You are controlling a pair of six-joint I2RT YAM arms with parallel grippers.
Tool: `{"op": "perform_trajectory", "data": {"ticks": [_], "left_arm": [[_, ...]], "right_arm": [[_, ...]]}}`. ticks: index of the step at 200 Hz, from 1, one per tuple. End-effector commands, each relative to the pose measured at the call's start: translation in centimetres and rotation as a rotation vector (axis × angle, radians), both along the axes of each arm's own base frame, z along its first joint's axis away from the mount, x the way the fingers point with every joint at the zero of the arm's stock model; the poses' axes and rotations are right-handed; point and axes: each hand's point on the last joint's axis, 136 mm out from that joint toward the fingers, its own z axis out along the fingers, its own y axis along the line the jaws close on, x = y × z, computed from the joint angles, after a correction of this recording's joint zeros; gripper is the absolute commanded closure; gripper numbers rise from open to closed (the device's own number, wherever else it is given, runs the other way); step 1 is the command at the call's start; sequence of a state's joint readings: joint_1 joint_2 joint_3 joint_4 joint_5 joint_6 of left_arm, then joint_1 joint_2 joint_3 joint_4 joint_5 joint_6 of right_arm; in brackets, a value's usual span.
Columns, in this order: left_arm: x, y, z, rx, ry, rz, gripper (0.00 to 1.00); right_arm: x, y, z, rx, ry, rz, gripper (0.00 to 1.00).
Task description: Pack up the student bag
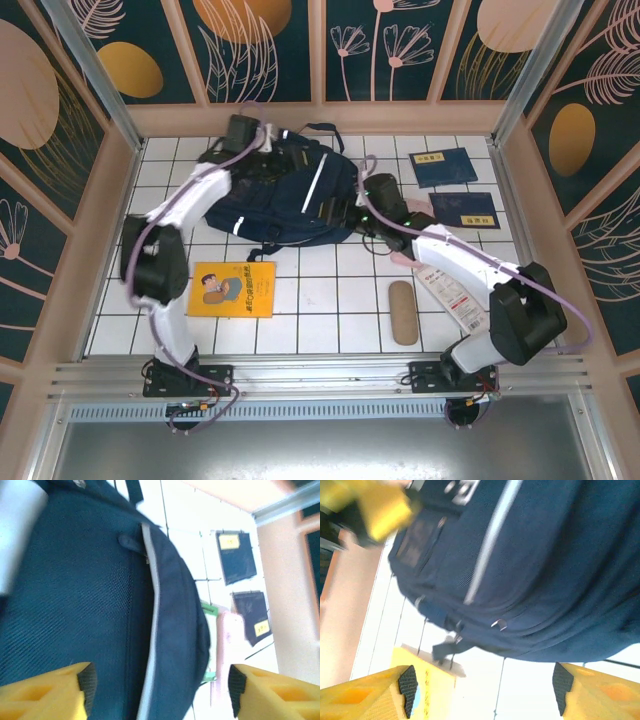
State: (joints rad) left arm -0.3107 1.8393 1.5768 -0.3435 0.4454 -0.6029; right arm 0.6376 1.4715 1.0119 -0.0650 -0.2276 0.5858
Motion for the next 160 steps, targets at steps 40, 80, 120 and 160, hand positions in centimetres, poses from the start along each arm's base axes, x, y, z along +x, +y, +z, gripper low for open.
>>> {"op": "perform_trajectory", "data": {"ticks": [40, 80, 120, 160], "left_arm": [[-13.9, 13.2, -3.6, 0.058, 0.178, 0.558, 0.09], [-23.3, 17.5, -9.1, 0.062, 0.359, 0.79, 0.1], [-28.3, 18.1, -13.0, 0.013, 0.475, 0.847, 0.1], [-30.2, 17.6, -17.4, -0.016, 0.566, 0.858, 0.1]], "right_arm": [[-3.3, 11.9, -3.5, -0.099, -0.041, 0.421, 0.27], [-2.8, 16.9, -6.8, -0.097, -0.006, 0.53, 0.27], [-4.6, 19.4, -10.7, -0.144, 0.05, 0.61, 0.27], [-6.3, 19.5, -13.0, -0.157, 0.097, 0.635, 0.27]]}}
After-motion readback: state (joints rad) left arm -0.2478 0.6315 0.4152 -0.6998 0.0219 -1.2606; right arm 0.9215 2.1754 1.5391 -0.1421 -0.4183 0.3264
